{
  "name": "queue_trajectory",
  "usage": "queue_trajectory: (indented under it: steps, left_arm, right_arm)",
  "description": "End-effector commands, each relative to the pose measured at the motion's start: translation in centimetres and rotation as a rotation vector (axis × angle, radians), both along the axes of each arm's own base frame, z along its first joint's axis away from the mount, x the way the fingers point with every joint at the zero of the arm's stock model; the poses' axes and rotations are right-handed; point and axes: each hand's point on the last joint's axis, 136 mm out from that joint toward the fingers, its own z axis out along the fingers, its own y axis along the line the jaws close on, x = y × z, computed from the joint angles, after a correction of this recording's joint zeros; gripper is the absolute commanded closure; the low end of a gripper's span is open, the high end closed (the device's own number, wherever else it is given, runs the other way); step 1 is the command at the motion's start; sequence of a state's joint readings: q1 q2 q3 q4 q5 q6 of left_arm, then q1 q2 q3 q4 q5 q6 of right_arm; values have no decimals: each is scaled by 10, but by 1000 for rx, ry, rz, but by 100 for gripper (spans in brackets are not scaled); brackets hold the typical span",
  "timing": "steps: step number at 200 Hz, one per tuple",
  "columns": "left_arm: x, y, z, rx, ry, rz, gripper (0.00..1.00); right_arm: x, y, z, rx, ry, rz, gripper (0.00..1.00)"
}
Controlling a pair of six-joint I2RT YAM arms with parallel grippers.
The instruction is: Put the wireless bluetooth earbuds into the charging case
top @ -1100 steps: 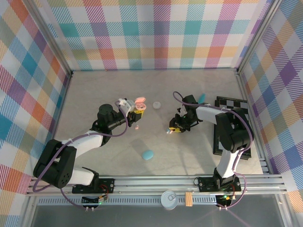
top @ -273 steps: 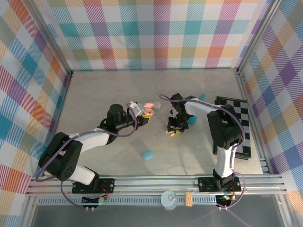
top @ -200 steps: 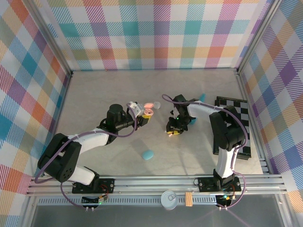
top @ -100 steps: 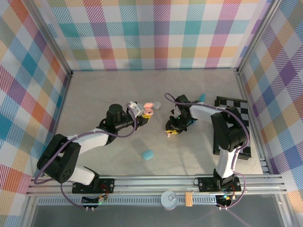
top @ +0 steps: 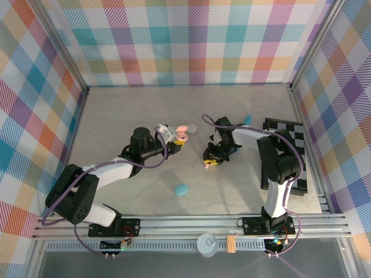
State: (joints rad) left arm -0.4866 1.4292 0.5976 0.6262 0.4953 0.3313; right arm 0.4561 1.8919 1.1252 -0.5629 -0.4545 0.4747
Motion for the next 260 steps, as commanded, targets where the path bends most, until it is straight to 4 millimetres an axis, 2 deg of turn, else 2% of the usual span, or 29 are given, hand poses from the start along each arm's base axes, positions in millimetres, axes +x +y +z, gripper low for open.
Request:
queue_trajectory:
  steps: [1, 45, 122, 169, 260]
  left_arm:
    - [-1, -2, 14, -6, -46, -12, 73]
    - [-1, -2, 17, -9, -52, -13, 73]
    - [-2, -1, 15, -7, -51, -12, 73]
    - [-3, 0, 14, -3, -52, -9, 73]
    - [-4, 0, 15, -6, -55, -11, 73]
  right_arm:
    - [-8, 2, -4, 10, 30, 18, 72]
    - [-15, 5, 10, 47, 14, 36, 72]
    - [-13, 14, 6, 94, 13, 32, 71]
    - [-10, 23, 16, 150, -8, 32, 72]
    - [-13, 27, 6, 150, 22, 40, 73]
